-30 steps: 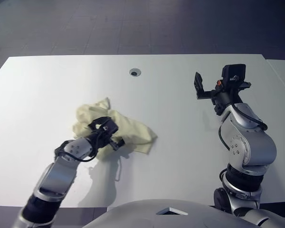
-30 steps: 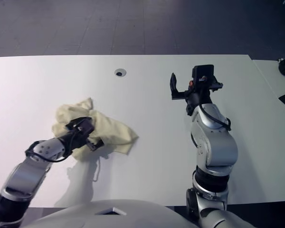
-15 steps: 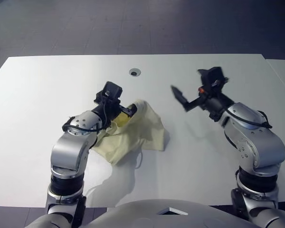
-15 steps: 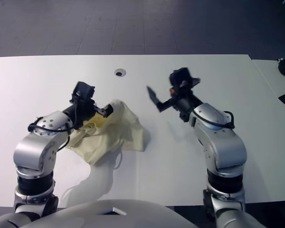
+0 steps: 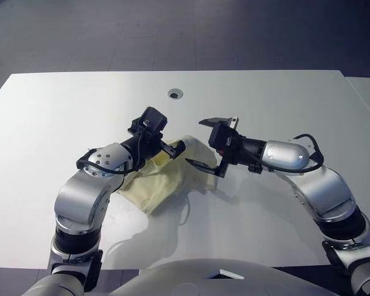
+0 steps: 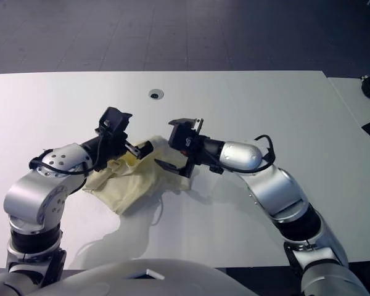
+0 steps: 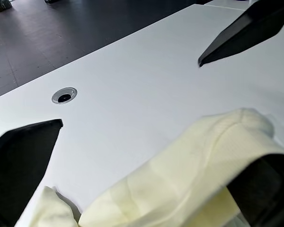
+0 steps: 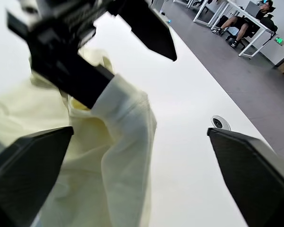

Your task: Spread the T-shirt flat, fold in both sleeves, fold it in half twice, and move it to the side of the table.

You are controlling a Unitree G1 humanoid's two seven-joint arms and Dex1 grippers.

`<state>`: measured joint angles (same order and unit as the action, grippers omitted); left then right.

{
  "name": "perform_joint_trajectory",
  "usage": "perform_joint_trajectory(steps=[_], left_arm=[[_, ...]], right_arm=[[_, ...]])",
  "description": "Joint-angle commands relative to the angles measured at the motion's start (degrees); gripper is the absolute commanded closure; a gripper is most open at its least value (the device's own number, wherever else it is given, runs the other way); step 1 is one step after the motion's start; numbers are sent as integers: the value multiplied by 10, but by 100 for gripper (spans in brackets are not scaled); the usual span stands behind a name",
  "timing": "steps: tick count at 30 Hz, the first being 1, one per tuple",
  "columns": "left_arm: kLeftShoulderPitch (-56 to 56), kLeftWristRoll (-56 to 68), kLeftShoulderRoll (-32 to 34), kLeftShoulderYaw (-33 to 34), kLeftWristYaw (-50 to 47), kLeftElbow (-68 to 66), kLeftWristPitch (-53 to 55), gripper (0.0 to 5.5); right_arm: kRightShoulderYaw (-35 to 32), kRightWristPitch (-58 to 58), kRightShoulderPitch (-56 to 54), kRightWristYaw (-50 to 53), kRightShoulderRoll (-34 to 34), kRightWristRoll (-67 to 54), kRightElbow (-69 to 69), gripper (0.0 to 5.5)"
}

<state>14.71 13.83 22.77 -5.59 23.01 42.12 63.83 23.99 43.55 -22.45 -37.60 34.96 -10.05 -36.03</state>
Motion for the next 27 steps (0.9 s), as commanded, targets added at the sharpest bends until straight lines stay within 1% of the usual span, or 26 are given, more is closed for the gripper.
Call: perform_joint_trajectory(steps=[1, 8, 9, 19, 25, 27], left_arm=[[1, 9, 26, -8, 9, 11, 1, 10], [-4, 9, 48, -21, 11, 11, -7, 10], [-3, 10, 49, -22, 11, 12, -7, 10], [2, 17, 54, -25, 7, 11, -12, 10], [1, 18, 59, -27, 5, 18, -10, 10], [6, 21, 59, -24, 6, 20, -6, 10]], right_arm=[[29, -20, -2, -13, 17, 29, 0, 107], [39, -29, -6, -19, 20, 63, 4, 222], [40, -30, -6, -21, 20, 66, 5, 245], [50, -26, -2, -35, 27, 100, 6, 398], [51, -29, 1, -42, 30, 109, 8, 509], [49, -28, 4, -42, 30, 112, 7, 534]])
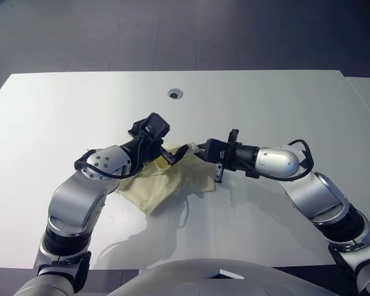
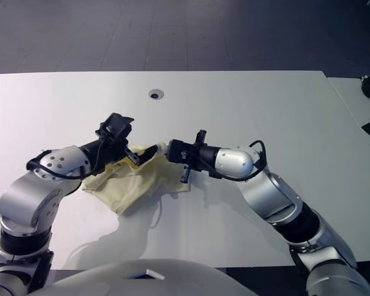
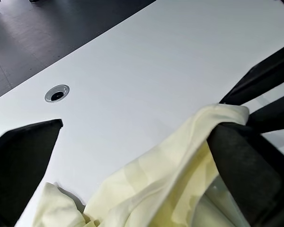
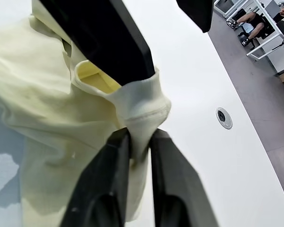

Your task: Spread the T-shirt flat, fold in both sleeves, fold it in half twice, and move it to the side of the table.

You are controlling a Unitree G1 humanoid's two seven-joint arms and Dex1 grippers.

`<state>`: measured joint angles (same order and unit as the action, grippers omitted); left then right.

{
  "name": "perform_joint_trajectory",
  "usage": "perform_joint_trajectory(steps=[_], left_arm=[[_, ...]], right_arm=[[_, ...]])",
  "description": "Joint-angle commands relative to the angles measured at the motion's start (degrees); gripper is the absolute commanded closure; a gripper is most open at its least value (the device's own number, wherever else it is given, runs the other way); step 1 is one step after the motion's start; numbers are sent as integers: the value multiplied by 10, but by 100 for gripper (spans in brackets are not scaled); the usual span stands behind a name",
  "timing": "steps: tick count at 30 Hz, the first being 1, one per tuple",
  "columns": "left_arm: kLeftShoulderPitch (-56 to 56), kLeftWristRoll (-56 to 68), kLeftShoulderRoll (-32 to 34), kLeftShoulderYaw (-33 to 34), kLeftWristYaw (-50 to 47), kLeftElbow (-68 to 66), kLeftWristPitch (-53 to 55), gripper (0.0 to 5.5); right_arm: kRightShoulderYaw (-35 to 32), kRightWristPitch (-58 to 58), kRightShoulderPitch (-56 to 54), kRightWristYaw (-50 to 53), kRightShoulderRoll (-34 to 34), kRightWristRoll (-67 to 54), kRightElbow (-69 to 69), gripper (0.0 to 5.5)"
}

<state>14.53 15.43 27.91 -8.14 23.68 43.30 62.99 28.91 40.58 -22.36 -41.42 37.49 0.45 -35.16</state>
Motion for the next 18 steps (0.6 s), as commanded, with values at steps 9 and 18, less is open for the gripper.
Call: perform_joint_trajectory(steps=[9, 18], left_arm=[[-9, 68, 106, 61, 97, 34, 5, 10], [-2, 93, 298, 187, 274, -87, -115, 10]], right_arm=[[-10, -3, 5, -1, 6, 21, 6, 548], [-41, -8, -5, 16, -8, 31, 22, 548]])
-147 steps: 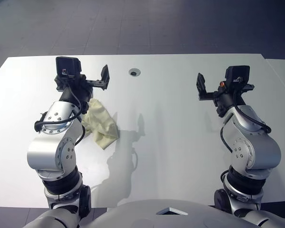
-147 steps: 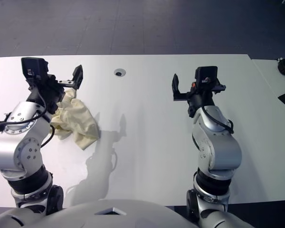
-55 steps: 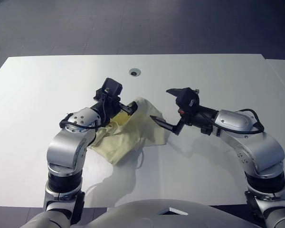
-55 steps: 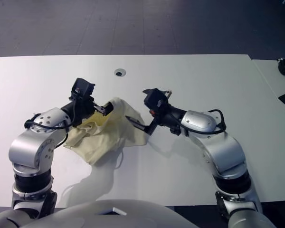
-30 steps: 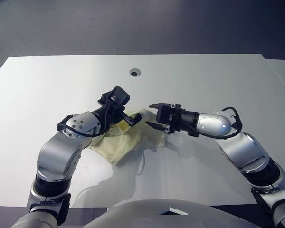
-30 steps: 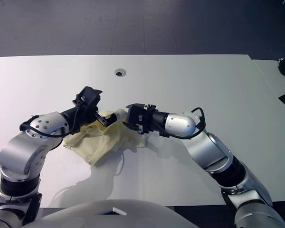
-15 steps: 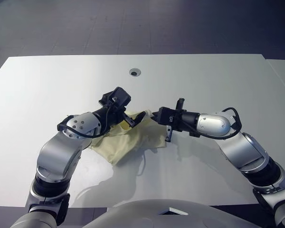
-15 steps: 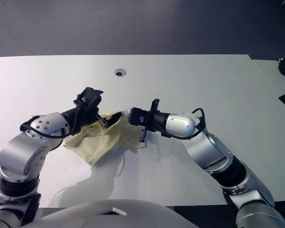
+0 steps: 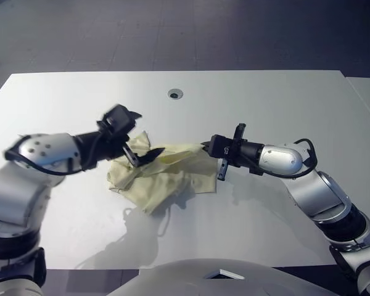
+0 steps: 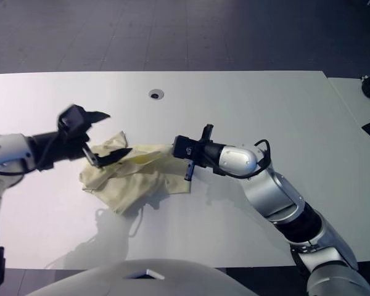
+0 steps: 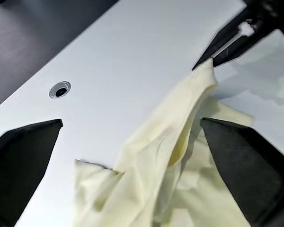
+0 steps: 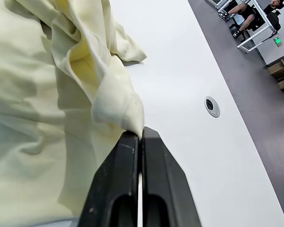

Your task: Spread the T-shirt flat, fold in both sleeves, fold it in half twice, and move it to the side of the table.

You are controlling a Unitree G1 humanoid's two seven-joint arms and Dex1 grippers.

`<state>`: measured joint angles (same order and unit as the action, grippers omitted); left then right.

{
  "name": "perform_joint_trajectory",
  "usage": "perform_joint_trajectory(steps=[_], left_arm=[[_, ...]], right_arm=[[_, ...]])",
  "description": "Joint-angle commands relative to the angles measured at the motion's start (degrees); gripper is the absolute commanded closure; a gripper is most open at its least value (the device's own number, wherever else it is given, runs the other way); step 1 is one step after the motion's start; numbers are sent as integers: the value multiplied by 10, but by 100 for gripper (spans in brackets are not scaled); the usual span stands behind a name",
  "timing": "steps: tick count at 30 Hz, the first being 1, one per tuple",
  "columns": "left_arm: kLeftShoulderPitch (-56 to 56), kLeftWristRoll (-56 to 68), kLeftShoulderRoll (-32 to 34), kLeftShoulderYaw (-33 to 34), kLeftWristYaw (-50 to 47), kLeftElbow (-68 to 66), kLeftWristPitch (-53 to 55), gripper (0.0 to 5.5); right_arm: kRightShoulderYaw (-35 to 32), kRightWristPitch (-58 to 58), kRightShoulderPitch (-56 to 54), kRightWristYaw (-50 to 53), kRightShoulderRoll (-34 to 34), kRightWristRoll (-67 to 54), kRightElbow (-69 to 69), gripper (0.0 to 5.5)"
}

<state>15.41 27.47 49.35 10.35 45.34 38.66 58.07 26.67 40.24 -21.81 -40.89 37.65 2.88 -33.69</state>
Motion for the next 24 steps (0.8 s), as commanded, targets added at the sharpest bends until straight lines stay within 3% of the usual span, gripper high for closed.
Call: perform_joint_trajectory(steps=[1, 5, 11, 18, 24], left_arm=[[-26, -42, 105, -9, 74, -48, -92, 10], [-83, -74, 147, -67, 119, -48, -157, 10], [-93, -135, 118, -154, 81, -39, -192, 10], [-52, -179, 62, -204, 31, -68, -197, 129], [-45, -221, 76, -235, 41, -91, -216, 242]], right_arm=[[-24, -4, -12, 15, -13, 7, 9, 548], [-36, -8, -18, 29, -25, 13, 21, 548], [-40, -11, -22, 34, -37, 15, 26, 548], [-40, -15, -20, 30, -39, 18, 27, 550], [-40, -14, -22, 29, -42, 20, 29, 550]])
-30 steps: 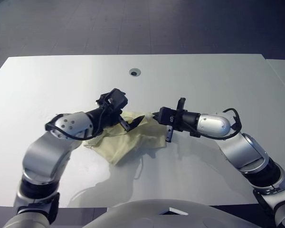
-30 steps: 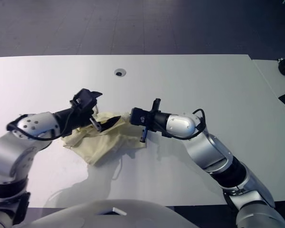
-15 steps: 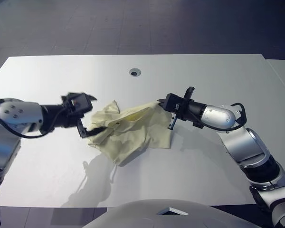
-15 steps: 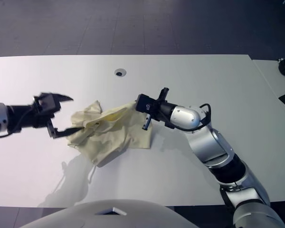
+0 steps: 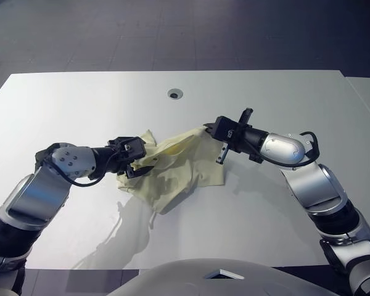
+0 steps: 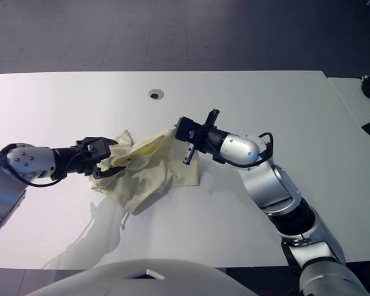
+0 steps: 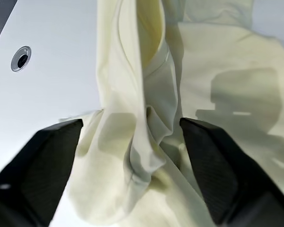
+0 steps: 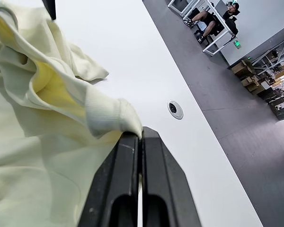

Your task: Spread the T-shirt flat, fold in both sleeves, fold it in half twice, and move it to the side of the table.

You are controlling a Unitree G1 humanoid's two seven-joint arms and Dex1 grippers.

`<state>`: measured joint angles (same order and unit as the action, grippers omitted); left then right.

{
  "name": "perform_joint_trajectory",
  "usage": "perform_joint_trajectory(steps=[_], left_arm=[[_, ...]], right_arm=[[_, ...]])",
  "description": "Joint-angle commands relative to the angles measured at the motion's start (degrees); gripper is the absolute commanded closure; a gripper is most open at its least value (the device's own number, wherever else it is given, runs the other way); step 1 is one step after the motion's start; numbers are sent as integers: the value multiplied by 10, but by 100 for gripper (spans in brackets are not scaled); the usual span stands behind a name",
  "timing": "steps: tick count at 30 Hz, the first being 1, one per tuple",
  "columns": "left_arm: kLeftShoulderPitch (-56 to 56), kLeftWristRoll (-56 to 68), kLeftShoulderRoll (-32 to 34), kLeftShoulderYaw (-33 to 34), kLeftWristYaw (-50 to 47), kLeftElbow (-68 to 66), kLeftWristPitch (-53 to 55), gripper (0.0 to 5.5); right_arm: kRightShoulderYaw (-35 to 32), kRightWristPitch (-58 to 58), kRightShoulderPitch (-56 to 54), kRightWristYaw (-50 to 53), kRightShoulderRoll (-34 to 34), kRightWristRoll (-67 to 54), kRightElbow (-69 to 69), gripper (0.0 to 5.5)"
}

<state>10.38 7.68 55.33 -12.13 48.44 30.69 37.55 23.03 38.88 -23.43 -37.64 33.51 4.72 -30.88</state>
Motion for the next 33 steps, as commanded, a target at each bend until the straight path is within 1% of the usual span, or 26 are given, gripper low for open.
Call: perform_joint_trajectory(steps=[1, 6, 8, 9, 10, 16, 18, 21, 23, 25, 27, 30, 33], left_arm=[[7, -29, 17, -12, 12, -16, -14, 257], [10, -49, 24, -17, 24, -32, -29, 339], [11, -53, 24, -15, 28, -38, -32, 379], [11, -55, 24, -14, 30, -40, -34, 407], [14, -56, 22, -13, 30, -43, -35, 419], [41, -40, -1, 2, 34, -58, -33, 529], [62, -32, -12, 6, 40, -73, -32, 549], [116, -23, -36, 4, 49, -127, -41, 549], [165, -36, -55, -8, 52, -191, -63, 549], [215, -55, -76, -23, 56, -269, -96, 549], [271, -68, -109, -38, 61, -364, -128, 549], [397, -106, -186, -61, 35, -576, -204, 549], [524, -143, -251, -65, -40, -778, -269, 549]], right_arm=[[-4, 0, -6, -3, -1, 2, 1, 550], [-5, 1, -4, -1, -4, 4, 0, 550], [-6, 1, -4, 0, -4, 4, 1, 550], [-6, 1, -3, 0, -4, 5, 1, 550], [-7, 1, -3, 1, -4, 5, 2, 550], [-13, 3, -4, 1, -8, 2, 6, 550], [-24, 4, -6, -2, -9, -7, 13, 550], [-56, -2, -25, -11, -15, -31, 57, 550], [-77, -21, -50, -20, -18, -47, 120, 550], [-93, -54, -100, -30, -32, -61, 229, 550], [-102, -102, -165, -33, -51, -62, 365, 550], [-102, -205, -297, -12, -84, -38, 618, 550], [-99, -299, -416, 45, -110, -6, 819, 550]])
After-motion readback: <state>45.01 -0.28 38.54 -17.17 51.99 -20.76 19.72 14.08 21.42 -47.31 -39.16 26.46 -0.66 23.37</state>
